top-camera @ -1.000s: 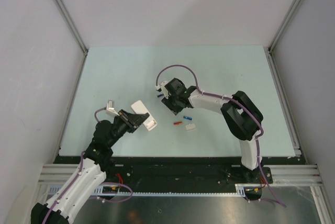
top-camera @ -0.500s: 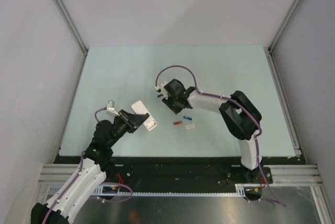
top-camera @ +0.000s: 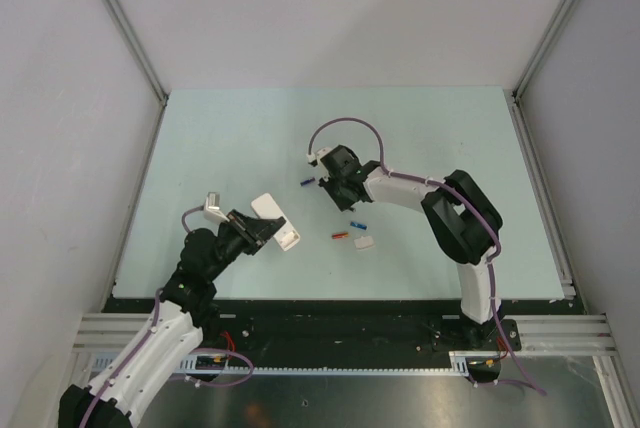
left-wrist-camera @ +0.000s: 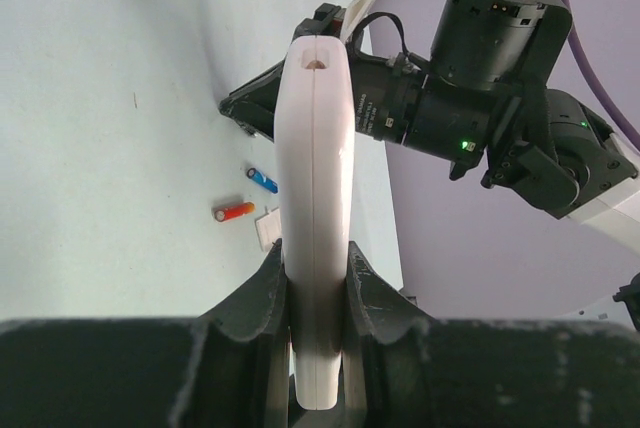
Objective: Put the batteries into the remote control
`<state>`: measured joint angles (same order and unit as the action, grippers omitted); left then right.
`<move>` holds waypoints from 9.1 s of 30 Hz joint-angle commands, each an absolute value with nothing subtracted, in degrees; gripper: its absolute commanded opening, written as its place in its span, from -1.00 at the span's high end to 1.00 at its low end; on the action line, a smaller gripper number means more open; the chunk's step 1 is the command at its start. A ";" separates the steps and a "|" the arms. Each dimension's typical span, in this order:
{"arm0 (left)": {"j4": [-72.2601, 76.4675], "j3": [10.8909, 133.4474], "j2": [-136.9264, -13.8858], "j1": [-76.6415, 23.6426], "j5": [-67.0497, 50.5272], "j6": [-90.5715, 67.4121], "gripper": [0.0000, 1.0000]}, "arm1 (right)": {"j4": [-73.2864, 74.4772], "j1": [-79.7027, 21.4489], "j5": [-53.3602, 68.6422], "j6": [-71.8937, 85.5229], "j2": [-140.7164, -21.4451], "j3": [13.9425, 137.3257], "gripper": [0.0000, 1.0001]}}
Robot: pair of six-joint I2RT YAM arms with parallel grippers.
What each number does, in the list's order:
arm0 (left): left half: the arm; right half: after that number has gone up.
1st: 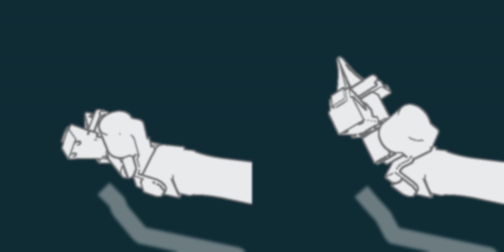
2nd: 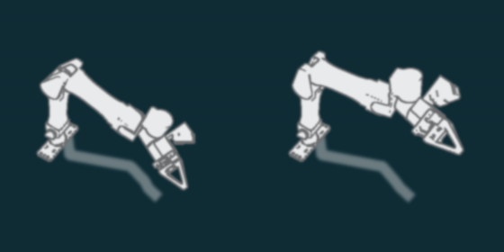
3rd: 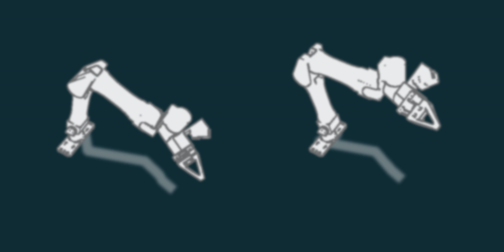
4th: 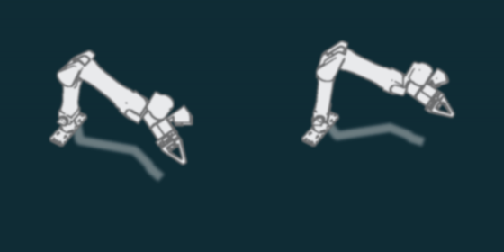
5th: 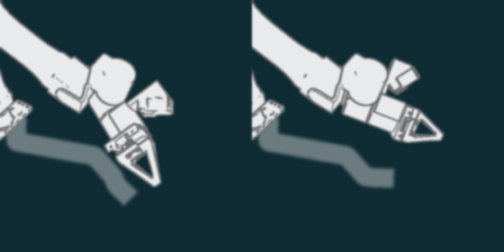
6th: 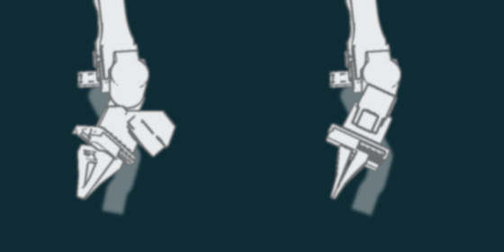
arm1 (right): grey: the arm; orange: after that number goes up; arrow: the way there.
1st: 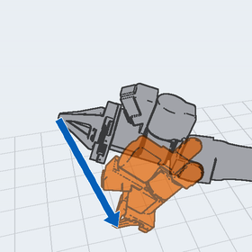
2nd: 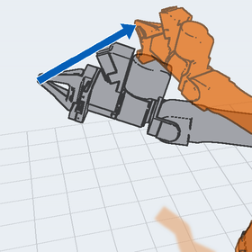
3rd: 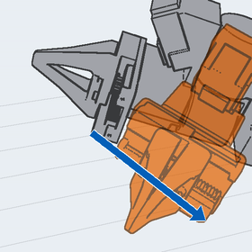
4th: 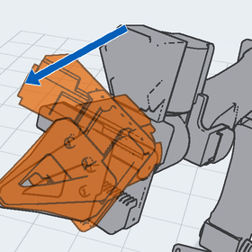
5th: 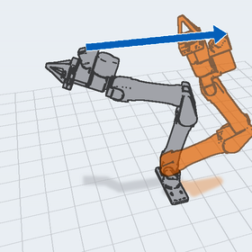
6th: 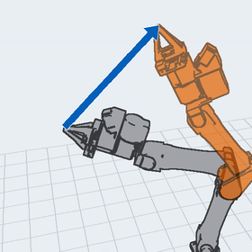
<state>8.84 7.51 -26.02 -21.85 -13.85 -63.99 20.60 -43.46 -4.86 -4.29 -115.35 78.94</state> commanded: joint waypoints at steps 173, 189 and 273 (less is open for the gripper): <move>20.22 39.64 -60.21 -20.57 -61.70 -59.24 1.00 | 21.88 -74.27 -5.80 -24.87 -74.79 66.27 1.00; 18.90 41.13 -57.22 -19.86 -62.23 -60.29 1.00 | 25.22 -73.39 -5.98 -23.47 -77.17 66.88 1.00; 13.45 43.33 -54.75 -16.08 -63.37 -59.15 1.00 | 31.73 -73.12 -20.30 -21.98 -79.37 65.13 0.46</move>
